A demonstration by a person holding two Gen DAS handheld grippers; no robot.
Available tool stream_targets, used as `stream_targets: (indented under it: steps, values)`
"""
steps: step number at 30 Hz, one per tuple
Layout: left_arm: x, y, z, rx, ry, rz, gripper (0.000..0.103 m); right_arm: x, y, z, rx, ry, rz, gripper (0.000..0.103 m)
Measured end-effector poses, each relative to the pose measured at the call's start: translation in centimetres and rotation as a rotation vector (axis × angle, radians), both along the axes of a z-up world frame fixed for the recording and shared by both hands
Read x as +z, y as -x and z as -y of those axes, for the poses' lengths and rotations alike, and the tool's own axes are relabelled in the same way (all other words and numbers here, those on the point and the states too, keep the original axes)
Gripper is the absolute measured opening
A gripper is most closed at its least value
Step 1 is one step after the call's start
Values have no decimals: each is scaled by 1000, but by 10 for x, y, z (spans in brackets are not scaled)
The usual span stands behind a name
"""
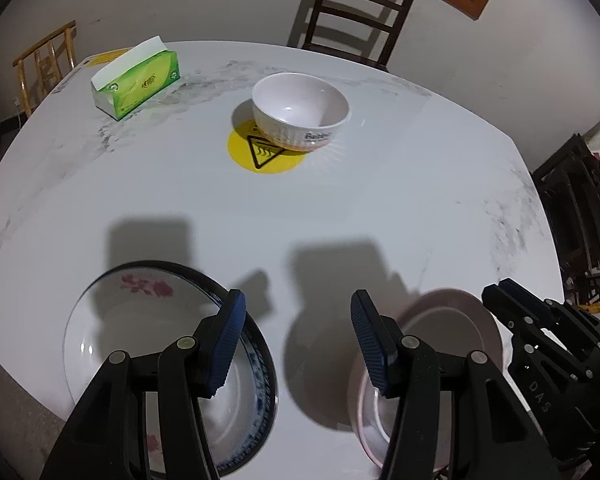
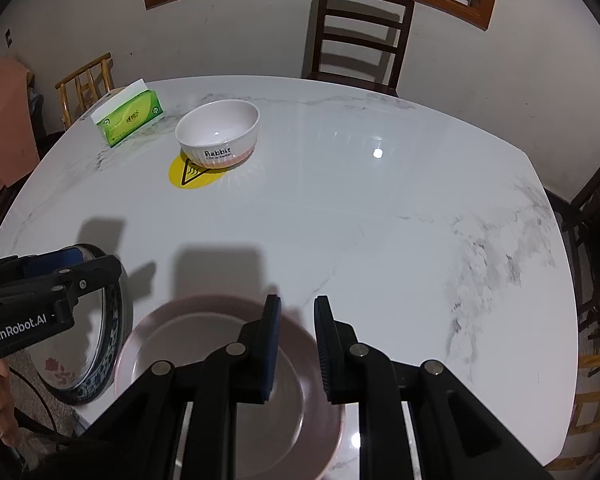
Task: Organize plates and bowls
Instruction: 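Move the left tool to the small white 'Rabbit' bowl on the yellow sticker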
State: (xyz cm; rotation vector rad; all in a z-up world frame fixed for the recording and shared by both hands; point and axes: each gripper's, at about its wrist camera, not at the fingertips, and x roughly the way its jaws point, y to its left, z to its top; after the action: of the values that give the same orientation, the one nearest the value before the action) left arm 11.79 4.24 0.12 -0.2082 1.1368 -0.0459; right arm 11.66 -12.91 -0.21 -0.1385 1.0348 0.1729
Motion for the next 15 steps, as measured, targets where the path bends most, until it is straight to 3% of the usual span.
stream_targets:
  steps: [6, 15]
  values:
    - [-4, -16, -10, 23, -9, -9, 51, -1, -22, -8, 42, 16, 1, 18]
    - [-5, -50, -34, 79, -17, -9, 51, -5, -68, -11, 103, -52, -32, 18]
